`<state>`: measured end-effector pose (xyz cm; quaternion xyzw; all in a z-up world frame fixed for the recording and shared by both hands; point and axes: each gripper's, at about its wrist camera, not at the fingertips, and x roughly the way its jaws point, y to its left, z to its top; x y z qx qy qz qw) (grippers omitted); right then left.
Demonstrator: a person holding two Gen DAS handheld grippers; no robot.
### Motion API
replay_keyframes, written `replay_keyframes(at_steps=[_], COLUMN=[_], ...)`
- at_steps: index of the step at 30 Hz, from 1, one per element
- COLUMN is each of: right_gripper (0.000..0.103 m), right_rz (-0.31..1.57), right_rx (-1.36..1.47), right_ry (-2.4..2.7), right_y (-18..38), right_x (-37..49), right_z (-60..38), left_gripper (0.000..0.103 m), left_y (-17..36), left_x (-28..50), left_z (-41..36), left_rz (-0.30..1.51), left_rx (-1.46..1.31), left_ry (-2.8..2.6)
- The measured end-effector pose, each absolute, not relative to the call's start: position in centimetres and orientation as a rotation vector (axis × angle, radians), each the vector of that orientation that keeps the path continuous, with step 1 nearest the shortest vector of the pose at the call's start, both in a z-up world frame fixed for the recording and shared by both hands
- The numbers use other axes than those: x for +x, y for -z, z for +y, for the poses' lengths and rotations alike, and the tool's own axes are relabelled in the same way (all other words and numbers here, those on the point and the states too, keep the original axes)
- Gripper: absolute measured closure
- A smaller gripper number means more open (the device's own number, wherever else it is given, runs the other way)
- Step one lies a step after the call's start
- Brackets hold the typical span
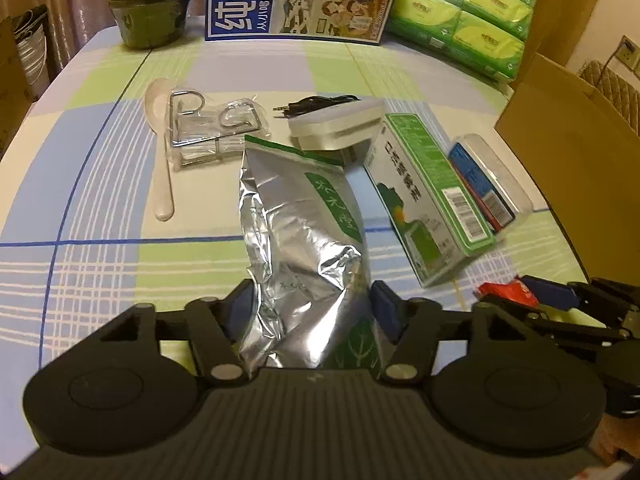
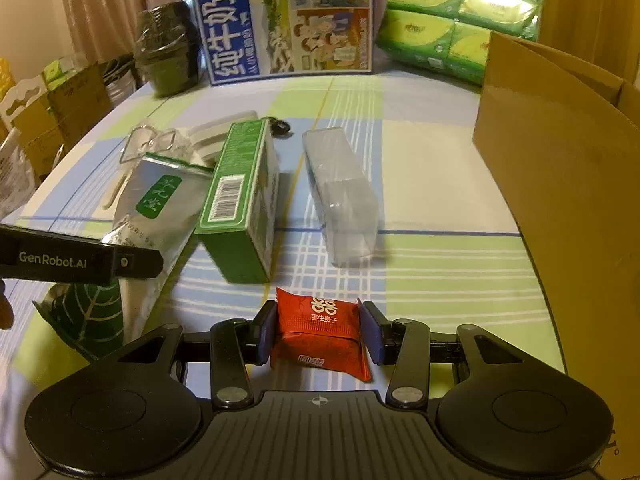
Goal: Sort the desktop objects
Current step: 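Lift the foil tea bag and red candy packet off the table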
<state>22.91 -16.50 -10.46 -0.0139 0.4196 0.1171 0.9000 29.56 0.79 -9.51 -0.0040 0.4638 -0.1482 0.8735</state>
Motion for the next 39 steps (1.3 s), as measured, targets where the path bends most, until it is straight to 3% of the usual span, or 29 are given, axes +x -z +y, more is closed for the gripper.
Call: replay_keyframes(at_steps=[11, 21, 24, 26, 27, 34, 36, 38, 39], right_gripper=[0.061, 0.061, 0.049, 0.026, 0.025, 0.026, 0.032, 0.051, 0.052], right_rz=[0.924, 0.881, 0.875, 0.875, 0.872, 0.859, 0.853, 0.843, 0.844], right_rx=[-0.008, -0.191, -0.186, -0.176, -0.164, -0.124, -0.129, -0.131, -0.13], right_ry=[-0.327, -0.383, -0.371, -0.348, -0.342, -0.335, -0.328, -0.329, -0.327], right_y=[9.6, 9.9, 10.4, 10.7, 10.8, 10.8, 10.8, 10.6, 10.6], right_x=[17.6, 10.2, 9.4, 9.0, 8.7, 8.7, 8.7, 8.5, 8.6], right_z=[-18.8, -18.6, -18.8, -18.9, -19.0, -18.8, -18.7, -18.7, -18.7], left_gripper=[0.051, 0.051, 0.044, 0.041, 0.039, 0.029, 0.028, 0.027, 0.027], left_y=[8.2, 7.4, 7.6, 7.7, 7.7, 7.6, 7.7, 7.8, 7.8], left_x=[21.2, 14.8, 15.0, 15.1, 15.1, 15.8, 16.0, 16.2, 16.2], left_z=[0.3, -0.3, 0.0, 0.2, 0.2, 0.5, 0.5, 0.4, 0.4], left_rz=[1.044, 1.037, 1.043, 1.044, 1.043, 1.039, 1.043, 1.047, 1.047], left_rx=[0.06, 0.069, 0.048, 0.035, 0.033, -0.006, -0.011, -0.009, -0.009], left_ry=[0.343, 0.367, 0.359, 0.355, 0.356, 0.366, 0.366, 0.366, 0.367])
